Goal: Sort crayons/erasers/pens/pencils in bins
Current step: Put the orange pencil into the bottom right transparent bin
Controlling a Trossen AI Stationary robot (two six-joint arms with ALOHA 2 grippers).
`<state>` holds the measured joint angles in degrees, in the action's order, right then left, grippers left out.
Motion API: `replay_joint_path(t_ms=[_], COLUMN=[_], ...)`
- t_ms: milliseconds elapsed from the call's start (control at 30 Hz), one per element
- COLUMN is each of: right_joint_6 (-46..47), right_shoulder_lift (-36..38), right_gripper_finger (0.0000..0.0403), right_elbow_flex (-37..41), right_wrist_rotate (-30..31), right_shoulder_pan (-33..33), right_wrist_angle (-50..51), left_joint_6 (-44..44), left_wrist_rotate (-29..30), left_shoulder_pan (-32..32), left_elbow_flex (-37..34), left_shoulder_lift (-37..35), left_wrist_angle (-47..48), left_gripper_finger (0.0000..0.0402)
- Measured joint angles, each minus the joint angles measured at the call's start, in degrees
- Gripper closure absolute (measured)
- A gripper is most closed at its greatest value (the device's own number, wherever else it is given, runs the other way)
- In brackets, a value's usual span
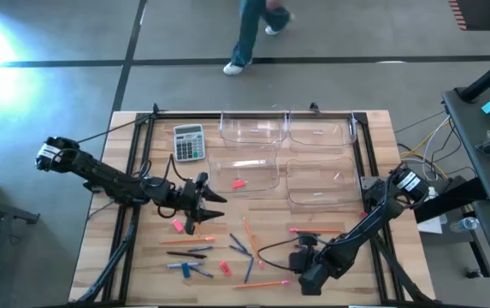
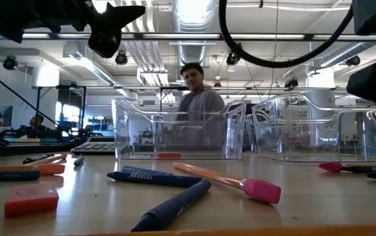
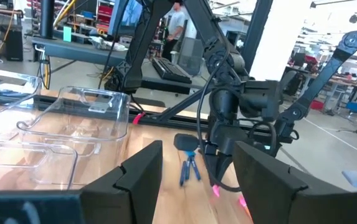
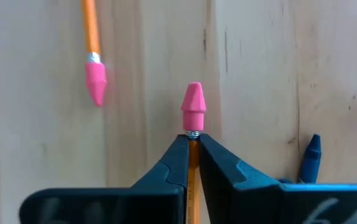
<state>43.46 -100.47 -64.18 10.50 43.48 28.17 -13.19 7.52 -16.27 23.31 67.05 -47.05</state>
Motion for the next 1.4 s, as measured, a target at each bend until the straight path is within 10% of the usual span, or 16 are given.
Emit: replay_joint_path(t_ms=[733,1400], right_joint_6=[-15.48,-31.55], right_shoulder_lift=[3.08,27.68], right_gripper_finger=[0.0386,0.0387], right_elbow_flex=[-22.38,-3.90], right_wrist_rotate=[9.40,15.13], right_shoulder_pan=[-6.43,-27.13], right_wrist_angle=[33.77,35.61], left_joint_6=[-0.13,-0.16], left_wrist_rotate=[-0.01,-0.01], left_shoulder_pan=[0.00,0.00], left_elbow_flex=[0.04,0.04], left_shoulder_lift=[0.00,0.00], left_wrist_angle=[-0.07,-0.02], left_gripper_finger=[0.0220,0.0220])
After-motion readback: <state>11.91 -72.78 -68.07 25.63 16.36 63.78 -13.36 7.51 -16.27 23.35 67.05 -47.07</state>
